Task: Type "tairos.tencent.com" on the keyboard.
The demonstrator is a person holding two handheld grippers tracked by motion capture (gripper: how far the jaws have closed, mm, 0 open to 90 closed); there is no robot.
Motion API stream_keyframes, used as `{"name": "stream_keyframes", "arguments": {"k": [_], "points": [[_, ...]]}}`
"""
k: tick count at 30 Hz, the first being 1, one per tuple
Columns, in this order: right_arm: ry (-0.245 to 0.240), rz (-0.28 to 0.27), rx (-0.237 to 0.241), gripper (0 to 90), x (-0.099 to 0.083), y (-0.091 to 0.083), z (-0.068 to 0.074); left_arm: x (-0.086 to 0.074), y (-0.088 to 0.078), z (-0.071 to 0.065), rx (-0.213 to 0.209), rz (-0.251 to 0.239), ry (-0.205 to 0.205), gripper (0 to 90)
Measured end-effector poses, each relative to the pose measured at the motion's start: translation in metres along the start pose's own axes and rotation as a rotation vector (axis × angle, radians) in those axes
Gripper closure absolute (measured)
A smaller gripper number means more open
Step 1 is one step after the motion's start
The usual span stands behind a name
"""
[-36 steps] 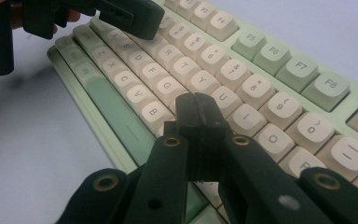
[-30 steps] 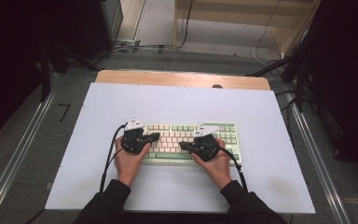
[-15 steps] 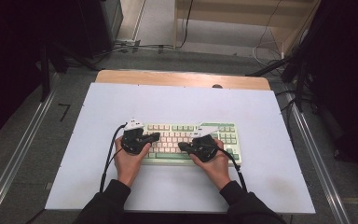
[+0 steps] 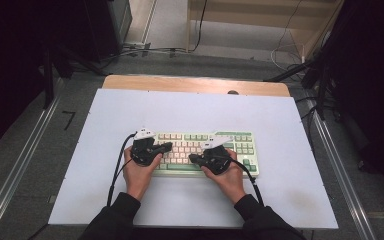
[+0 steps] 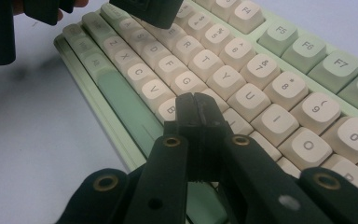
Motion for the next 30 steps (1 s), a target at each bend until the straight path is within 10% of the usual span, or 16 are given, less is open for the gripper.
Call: {"name": "stream_keyframes", "arguments": {"k": [30], "points": [[0.032,-0.038,-0.023,87.6,0.000,-0.018,-0.014,0.002,0.008,-0.007,-0.037,0.015,-0.005,90.0]]}}
Point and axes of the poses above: each handheld gripper's, and its own axes: y roughly forward along the jaws, x roughly out of its top, z roughly to its left, the point moved 3 cm from there along y, roughly forward along the jaws, and after that the axes turned 5 degrees about -y, right-handed, at the moved point
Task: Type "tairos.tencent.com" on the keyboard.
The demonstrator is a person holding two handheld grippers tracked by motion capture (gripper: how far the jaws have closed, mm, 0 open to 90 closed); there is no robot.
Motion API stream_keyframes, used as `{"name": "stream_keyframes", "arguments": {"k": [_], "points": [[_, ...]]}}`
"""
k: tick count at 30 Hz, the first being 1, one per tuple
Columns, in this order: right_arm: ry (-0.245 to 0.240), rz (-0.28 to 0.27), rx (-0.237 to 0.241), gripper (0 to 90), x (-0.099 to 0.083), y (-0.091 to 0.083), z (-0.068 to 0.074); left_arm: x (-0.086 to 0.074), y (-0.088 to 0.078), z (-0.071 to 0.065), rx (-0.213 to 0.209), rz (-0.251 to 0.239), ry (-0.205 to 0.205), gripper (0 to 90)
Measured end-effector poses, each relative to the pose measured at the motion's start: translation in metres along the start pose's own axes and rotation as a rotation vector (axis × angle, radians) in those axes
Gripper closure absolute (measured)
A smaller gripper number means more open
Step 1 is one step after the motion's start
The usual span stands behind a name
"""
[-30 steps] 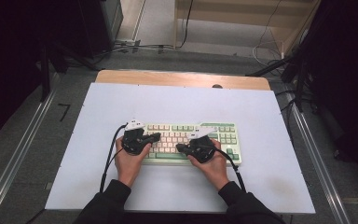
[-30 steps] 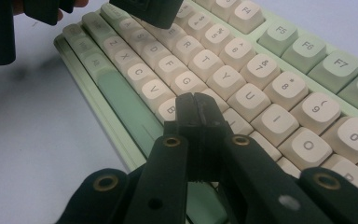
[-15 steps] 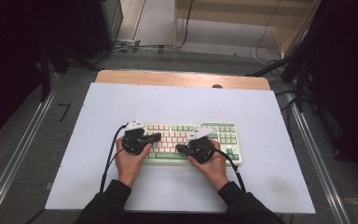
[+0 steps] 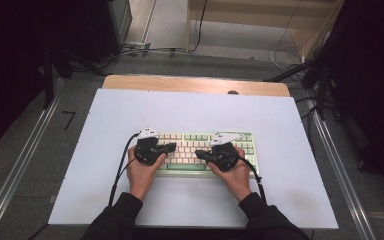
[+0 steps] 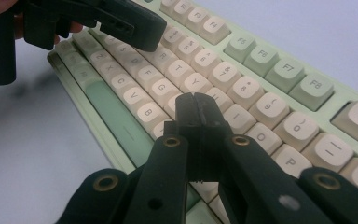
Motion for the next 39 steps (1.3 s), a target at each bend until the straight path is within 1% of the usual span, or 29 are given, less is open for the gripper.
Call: {"name": "stream_keyframes", "arguments": {"k": [5,16,21,25,34,39], "points": [[0.001,-0.001,-0.005,87.6,-0.001,-0.002,-0.002,0.001,0.003,-0.002,-0.007,0.001,0.007,90.0],[0.008,-0.001,-0.009,87.6,-0.002,-0.004,-0.004,0.003,0.010,-0.006,-0.013,0.007,0.009,90.0],[0.008,-0.004,-0.009,87.6,-0.003,-0.005,-0.005,0.005,0.013,-0.007,-0.014,0.004,0.011,90.0],[0.014,-0.005,-0.012,87.6,-0.003,-0.006,-0.006,0.004,0.016,-0.007,-0.009,0.012,0.012,90.0],[0.017,-0.010,-0.016,87.6,-0.003,-0.008,-0.007,0.003,0.018,-0.007,-0.003,0.015,0.017,90.0],[0.018,-0.013,-0.016,87.6,-0.002,-0.009,-0.007,0.003,0.020,-0.009,-0.007,0.020,0.017,90.0]]}}
Point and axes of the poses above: each handheld gripper's, and its own axes: y roughly forward along the jaws, x roughly out of its top, z roughly to its left, the point moved 3 cm from there along y, roughly forward along the jaws, and after that the axes turned 5 degrees about -y, right-handed, at the moved point
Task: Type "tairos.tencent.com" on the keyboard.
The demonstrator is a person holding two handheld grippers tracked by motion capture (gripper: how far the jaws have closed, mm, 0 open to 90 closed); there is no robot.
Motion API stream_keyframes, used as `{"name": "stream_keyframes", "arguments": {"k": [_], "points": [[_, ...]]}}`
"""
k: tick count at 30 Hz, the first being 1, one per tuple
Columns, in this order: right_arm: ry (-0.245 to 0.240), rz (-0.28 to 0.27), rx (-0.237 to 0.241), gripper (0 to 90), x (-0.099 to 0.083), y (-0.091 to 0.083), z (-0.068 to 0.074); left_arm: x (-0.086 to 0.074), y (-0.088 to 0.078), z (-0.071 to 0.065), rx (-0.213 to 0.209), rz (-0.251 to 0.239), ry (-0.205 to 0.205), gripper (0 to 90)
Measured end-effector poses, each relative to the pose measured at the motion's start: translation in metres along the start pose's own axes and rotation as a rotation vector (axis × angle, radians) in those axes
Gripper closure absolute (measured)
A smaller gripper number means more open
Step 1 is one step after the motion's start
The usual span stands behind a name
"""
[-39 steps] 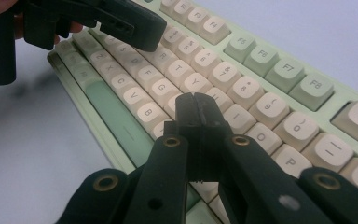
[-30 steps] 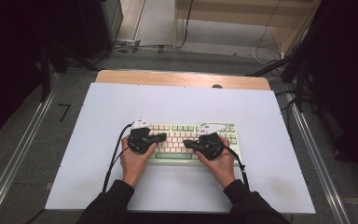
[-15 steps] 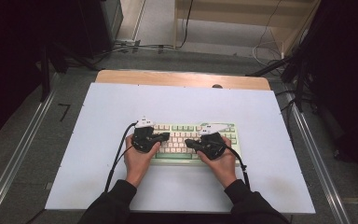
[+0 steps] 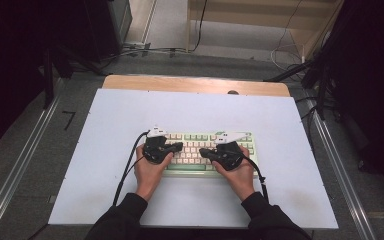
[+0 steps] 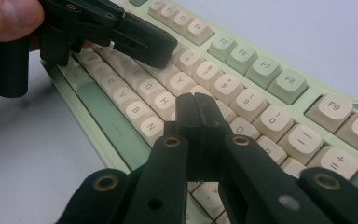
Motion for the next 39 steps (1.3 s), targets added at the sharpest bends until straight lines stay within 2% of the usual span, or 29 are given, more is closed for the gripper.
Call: {"name": "stream_keyframes", "arguments": {"k": [7,12,23,28,39], "points": [[-0.001,-0.002,-0.001,87.6,0.0000,-0.0005,-0.0006,-0.0002,0.0011,-0.0005,0.003,0.004,0.001,90.0],[-0.002,-0.002,-0.001,87.6,0.0000,-0.0003,-0.0004,0.0002,0.0009,-0.0019,0.015,0.011,0.021,90.0],[0.000,0.000,0.000,87.6,-0.0001,-0.0001,-0.0002,-0.0004,0.0020,-0.0015,0.018,0.020,0.020,90.0],[-0.001,0.002,0.000,87.6,-0.0003,0.0000,-0.0001,-0.0003,0.0028,-0.0035,0.036,0.034,0.044,90.0],[0.000,-0.003,-0.001,87.6,-0.0002,-0.0009,-0.0007,0.0018,-0.0014,-0.0049,0.015,0.012,0.032,90.0]]}}
Point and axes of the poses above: each handheld gripper's, and its own axes: y roughly forward along the jaws, x roughly out of its top, z roughly to its left, the point moved 3 cm from there along y, roughly forward along the jaws, and after that the axes turned 5 degrees about -y, right-handed, at the moved point
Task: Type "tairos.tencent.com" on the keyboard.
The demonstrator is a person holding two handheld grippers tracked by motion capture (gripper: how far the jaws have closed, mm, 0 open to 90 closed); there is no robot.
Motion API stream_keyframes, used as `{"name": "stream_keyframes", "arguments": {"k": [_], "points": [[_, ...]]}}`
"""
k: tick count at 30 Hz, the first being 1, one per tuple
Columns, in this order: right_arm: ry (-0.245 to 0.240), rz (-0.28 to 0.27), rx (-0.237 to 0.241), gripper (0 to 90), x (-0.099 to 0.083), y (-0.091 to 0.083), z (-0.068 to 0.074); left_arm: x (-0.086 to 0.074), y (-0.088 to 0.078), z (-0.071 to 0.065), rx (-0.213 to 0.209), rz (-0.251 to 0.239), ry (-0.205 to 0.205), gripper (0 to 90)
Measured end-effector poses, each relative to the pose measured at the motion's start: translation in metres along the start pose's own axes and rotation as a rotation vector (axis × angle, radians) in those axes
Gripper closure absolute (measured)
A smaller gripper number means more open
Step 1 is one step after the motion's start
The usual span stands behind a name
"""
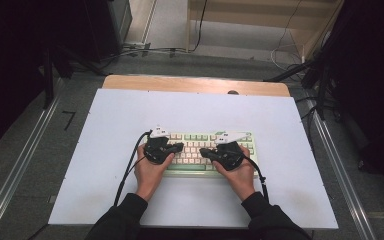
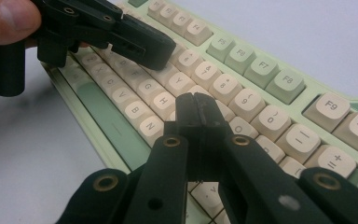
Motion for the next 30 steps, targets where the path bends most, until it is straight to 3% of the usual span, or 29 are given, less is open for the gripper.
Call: {"name": "stream_keyframes", "arguments": {"k": [30], "points": [[0.009,0.008,-0.017,87.6,-0.007,-0.010,-0.006,0.002,-0.015,-0.001,-0.029,-0.034,-0.009,90.0]]}}
Point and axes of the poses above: each handheld gripper's, and its own axes: y roughly forward along the jaws, x roughly out of its top, z roughly to its left, the point moved 3 cm from there along y, roughly forward along the jaws, and after that the axes turned 5 degrees about -y, right-handed, at the moved point
